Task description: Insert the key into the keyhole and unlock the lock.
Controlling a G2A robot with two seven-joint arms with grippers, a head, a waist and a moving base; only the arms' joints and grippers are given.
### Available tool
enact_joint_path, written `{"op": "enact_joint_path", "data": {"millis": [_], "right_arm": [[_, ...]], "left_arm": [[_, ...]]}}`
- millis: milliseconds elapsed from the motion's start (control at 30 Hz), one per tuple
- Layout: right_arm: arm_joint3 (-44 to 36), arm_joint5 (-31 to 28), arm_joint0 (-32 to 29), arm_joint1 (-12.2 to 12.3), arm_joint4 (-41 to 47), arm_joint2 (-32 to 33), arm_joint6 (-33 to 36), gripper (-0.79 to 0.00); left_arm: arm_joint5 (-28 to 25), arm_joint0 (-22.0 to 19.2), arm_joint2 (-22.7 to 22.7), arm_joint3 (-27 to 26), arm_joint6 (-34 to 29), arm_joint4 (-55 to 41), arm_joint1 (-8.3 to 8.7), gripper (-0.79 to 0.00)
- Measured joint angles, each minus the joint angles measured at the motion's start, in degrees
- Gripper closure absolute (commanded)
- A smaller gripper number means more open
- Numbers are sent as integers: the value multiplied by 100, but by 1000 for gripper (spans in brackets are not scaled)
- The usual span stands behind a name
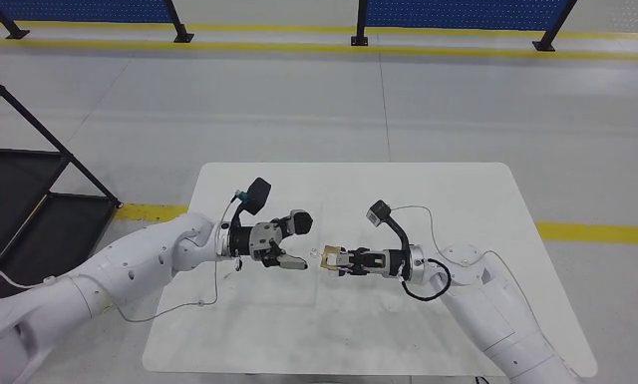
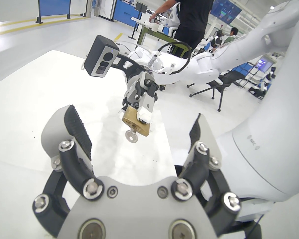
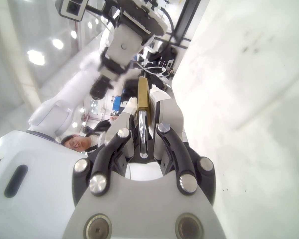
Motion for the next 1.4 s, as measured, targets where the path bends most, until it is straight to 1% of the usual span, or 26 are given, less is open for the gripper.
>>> {"op": "enact_joint_path", "data": {"millis": [67, 133, 267, 367, 467, 500, 567, 600, 700, 767, 833, 1100, 1400], "right_arm": [[0, 0, 0, 0, 0, 0, 0, 0], [0, 0, 0, 0, 0, 0, 0, 0], [0, 0, 0, 0, 0, 0, 0, 0], [0, 0, 0, 0, 0, 0, 0, 0], [0, 0, 0, 0, 0, 0, 0, 0], [0, 0, 0, 0, 0, 0, 0, 0], [0, 0, 0, 0, 0, 0, 0, 0], [0, 0, 0, 0, 0, 0, 0, 0], [0, 0, 0, 0, 0, 0, 0, 0], [0, 0, 0, 0, 0, 0, 0, 0], [0, 0, 0, 0, 0, 0, 0, 0], [0, 0, 0, 0, 0, 0, 0, 0], [0, 0, 0, 0, 0, 0, 0, 0]], "left_arm": [[-4, -92, -48, -110, -323, -165, 23, -785], [-4, -227, -63, -225, -778, -521, 65, -785], [-3, -510, -18, -287, -1856, -1605, 153, -785], [-3, -610, 98, -270, -2950, -2840, 191, -785], [48, -574, 106, 33, -4573, -4371, 193, -785], [232, -575, 106, 151, -5338, -4964, 179, -785], [745, -667, 100, 258, -6369, -5899, 144, -785], [1069, -690, 98, 333, -6938, -6514, 116, -785], [1629, -600, 72, 486, -7997, -7790, 33, -785], [1896, -517, 23, 493, -8340, -8274, -20, -785], [2068, -399, -51, 485, -8521, -8494, -77, -785], [2029, 54, -327, 742, -8477, -8274, -295, -785], [2028, 62, -333, 746, -8471, -8271, -298, -785]]}}
